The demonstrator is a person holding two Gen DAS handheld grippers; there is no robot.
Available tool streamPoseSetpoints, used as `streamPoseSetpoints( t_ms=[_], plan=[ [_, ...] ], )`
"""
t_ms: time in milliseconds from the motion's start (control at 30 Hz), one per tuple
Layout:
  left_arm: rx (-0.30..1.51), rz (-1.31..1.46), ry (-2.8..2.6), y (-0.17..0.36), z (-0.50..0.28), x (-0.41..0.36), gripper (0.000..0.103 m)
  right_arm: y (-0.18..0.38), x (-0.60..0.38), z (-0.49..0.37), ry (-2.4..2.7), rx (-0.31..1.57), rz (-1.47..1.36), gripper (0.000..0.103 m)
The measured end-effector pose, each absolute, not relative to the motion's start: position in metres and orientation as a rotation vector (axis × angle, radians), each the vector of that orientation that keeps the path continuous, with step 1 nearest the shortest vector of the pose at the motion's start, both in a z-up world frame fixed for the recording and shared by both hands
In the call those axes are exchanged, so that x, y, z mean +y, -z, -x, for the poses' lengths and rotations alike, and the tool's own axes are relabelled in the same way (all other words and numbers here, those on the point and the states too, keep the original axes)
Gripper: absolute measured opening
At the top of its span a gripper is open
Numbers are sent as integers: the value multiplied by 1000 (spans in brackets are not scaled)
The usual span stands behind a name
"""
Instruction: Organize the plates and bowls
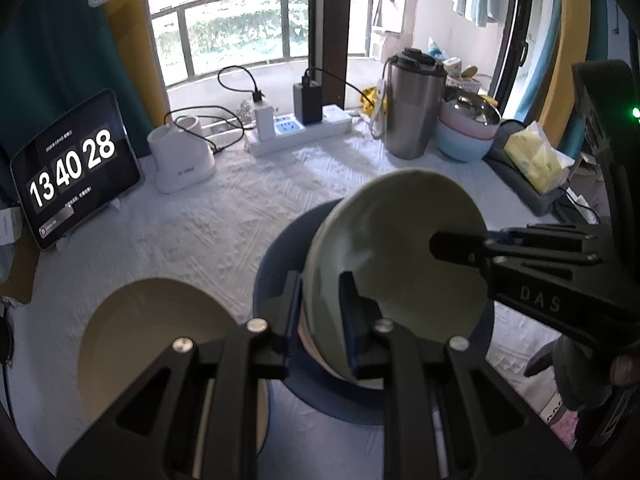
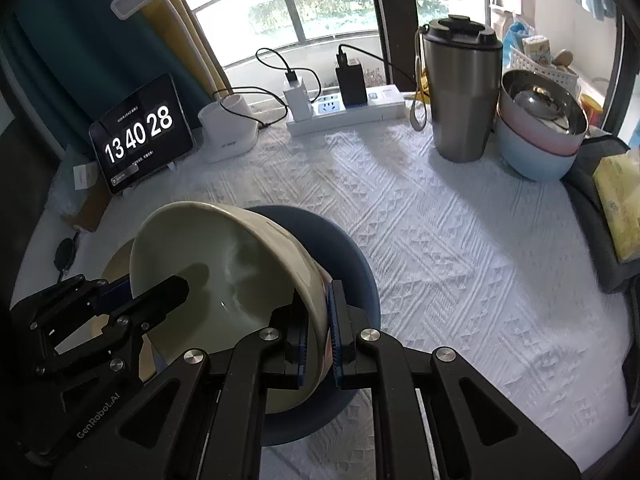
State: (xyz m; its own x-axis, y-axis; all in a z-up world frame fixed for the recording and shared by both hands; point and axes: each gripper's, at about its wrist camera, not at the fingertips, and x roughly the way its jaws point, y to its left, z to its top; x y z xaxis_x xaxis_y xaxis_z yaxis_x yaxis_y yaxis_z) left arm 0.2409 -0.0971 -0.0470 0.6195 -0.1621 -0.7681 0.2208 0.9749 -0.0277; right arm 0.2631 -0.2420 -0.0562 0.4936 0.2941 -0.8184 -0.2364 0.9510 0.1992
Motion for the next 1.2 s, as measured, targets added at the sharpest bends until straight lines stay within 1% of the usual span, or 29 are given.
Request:
streamPoseSetpoints(
  t_ms=[567,733,1067,1167,1200],
  plan=[
    [932,-92,209,69,-247,-98,19,73,-239,-267,-316,1056,-66,12],
    [921,-106,199,67,-245,-95,21,73,-240,-266,-307,1055,-74,16],
    [887,-99,200,55,-239,-90,21,62,-242,-259,-304,1017,-72,18],
    [876,-92,191,49,-236,-87,21,56,-244,-255,-301,1000,-69,23],
    [875,-88,191,48,-235,-86,21,55,-244,-255,-300,996,-69,25]
  ],
)
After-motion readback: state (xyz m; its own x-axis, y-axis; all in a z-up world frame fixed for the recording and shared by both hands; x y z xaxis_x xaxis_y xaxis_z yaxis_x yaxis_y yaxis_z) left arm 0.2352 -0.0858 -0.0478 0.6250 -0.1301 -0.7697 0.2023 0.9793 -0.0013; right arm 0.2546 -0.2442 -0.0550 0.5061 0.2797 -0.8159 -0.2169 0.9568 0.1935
